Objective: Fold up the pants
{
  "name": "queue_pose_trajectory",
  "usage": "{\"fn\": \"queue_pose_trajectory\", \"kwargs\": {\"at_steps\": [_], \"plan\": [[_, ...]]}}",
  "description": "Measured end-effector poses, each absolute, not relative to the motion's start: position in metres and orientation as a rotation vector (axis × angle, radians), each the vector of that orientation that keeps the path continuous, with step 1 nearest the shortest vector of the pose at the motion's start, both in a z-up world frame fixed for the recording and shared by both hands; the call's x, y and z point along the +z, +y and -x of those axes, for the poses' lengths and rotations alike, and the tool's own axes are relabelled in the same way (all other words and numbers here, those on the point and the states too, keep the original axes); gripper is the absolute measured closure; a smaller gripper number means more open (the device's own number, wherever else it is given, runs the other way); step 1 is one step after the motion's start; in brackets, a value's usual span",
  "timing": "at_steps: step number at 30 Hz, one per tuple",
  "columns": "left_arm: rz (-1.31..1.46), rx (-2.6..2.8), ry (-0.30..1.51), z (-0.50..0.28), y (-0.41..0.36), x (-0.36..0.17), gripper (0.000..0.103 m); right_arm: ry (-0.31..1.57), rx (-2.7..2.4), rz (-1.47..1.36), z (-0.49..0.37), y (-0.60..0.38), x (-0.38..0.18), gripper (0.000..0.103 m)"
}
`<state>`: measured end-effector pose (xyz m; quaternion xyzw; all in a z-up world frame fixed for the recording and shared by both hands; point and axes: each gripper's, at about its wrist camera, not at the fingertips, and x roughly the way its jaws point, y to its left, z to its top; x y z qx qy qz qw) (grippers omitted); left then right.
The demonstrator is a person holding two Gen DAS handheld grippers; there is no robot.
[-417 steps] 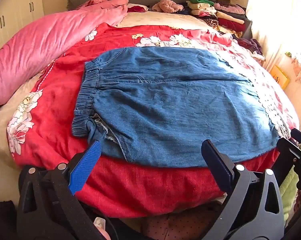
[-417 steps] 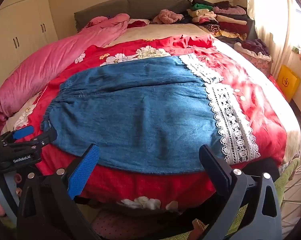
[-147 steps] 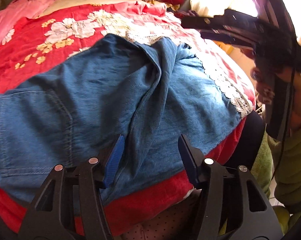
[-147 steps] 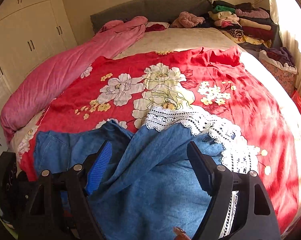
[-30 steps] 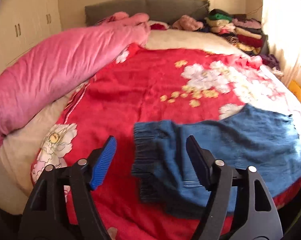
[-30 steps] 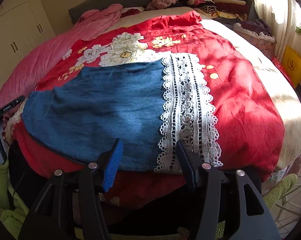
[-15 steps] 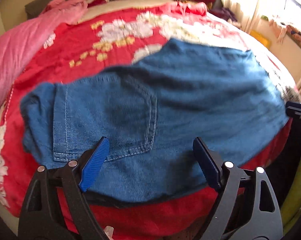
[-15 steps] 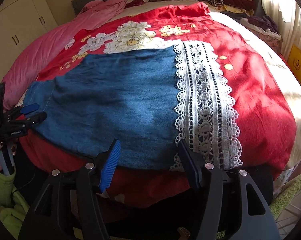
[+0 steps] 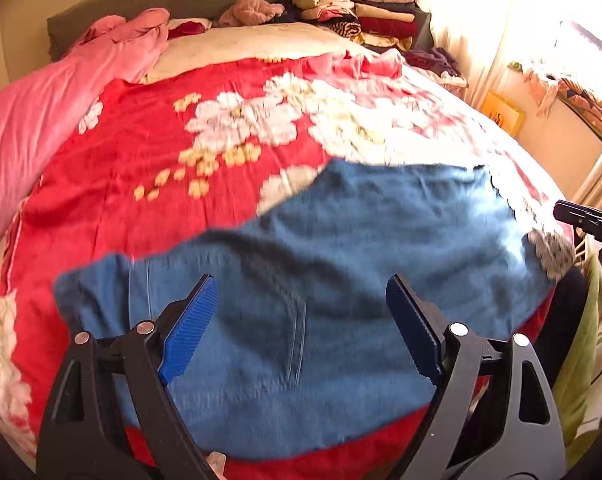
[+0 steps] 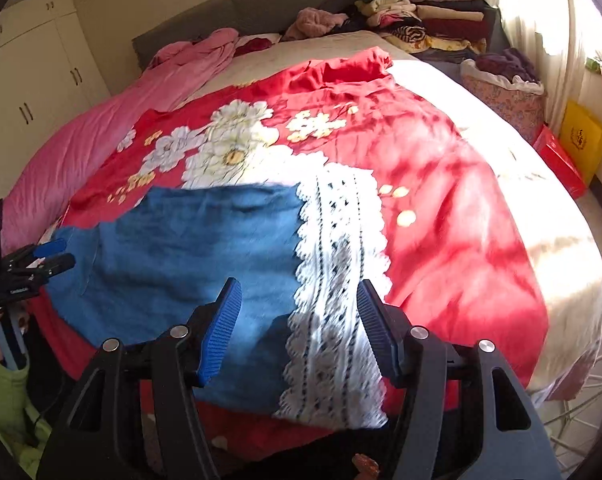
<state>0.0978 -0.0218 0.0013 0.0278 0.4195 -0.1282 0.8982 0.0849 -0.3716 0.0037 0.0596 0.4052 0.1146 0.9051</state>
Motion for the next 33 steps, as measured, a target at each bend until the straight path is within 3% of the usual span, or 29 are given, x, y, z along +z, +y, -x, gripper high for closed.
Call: {"fn": "queue_pose_trajectory", "kwargs": {"at_steps": [10, 20, 21, 22, 23, 24, 25, 33], "plan": [[0.007, -0.299, 0.924, -0.187, -0.044, -0.010, 0.024, 0.955, 0.250, -0.273, -0.178, -0.399, -0.025, 0.045], [0.084, -0.331, 1.012, -0.233, -0.064, -0.057, 0.024, 1.004, 0.336, -0.311, -0.199, -0.396, -0.054, 0.047], [0.079, -0.330, 1.010, -0.232, -0.066, -0.058, 0.030, 1.001, 0.352, -0.308, -0.198, -0.395, -0.054, 0.058], [0.072, -0.338, 1.007, -0.229, -0.069, -0.058, 0.054, 0.999, 0.373, -0.304, -0.196, -0.394, -0.055, 0.069], [0.065, -0.344, 1.002, -0.227, -0.071, -0.056, 0.067, 0.990, 0.390, -0.307, -0.195, -0.394, -0.054, 0.075], [0.069, -0.352, 1.001, -0.226, -0.071, -0.054, 0.092, 0.973, 0.401, -0.314, -0.193, -0.394, -0.053, 0.084], [0.086, -0.364, 1.000, -0.225, -0.071, -0.051, 0.098, 0.953, 0.413, -0.318, -0.190, -0.395, -0.049, 0.087], [0.079, -0.328, 0.915, -0.236, -0.075, -0.022, 0.101, 0.814, 0.399, -0.204, -0.203, -0.392, -0.004, 0.088]]}}
